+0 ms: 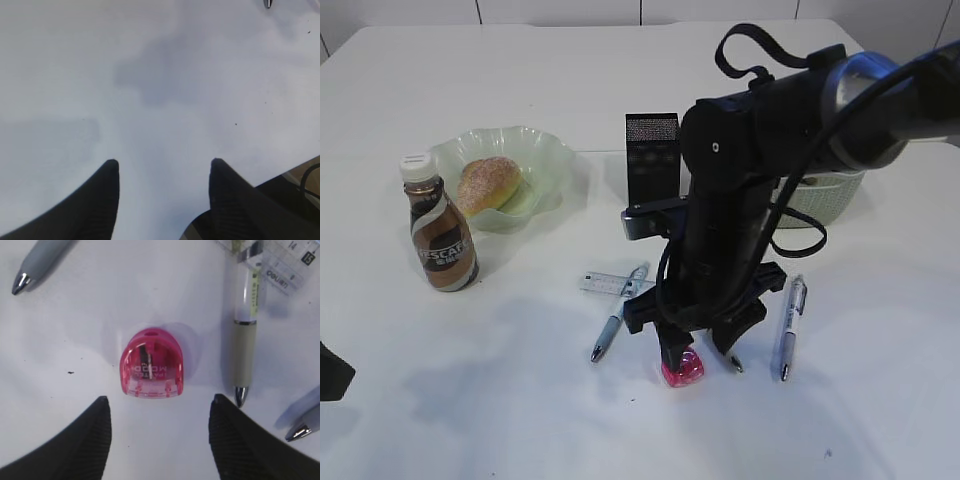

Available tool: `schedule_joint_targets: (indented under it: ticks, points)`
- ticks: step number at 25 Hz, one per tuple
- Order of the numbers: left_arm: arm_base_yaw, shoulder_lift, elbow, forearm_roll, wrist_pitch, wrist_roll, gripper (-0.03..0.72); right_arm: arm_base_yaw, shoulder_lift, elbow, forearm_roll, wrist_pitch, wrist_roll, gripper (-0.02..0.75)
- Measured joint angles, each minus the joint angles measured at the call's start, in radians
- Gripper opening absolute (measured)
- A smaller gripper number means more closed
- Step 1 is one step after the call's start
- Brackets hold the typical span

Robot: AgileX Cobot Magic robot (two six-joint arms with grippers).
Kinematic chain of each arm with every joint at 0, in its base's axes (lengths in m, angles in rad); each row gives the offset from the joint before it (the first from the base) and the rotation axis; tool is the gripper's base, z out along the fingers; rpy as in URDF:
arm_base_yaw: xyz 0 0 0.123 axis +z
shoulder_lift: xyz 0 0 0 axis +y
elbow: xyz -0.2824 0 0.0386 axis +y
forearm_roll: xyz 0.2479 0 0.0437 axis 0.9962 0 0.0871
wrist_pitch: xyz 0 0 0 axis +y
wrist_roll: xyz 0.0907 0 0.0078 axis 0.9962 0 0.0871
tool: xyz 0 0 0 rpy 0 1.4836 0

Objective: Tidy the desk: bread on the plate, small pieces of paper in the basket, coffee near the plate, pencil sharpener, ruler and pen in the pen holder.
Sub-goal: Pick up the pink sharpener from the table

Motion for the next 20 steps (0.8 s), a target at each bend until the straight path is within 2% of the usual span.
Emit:
schedule_joint_targets:
  ticks: [20]
  points:
    - [0.000,0.000,0.000,0.000,0.000,0.000,0.402,0.000,0.002,0.000,0.017,-0.025,0.032,0.482]
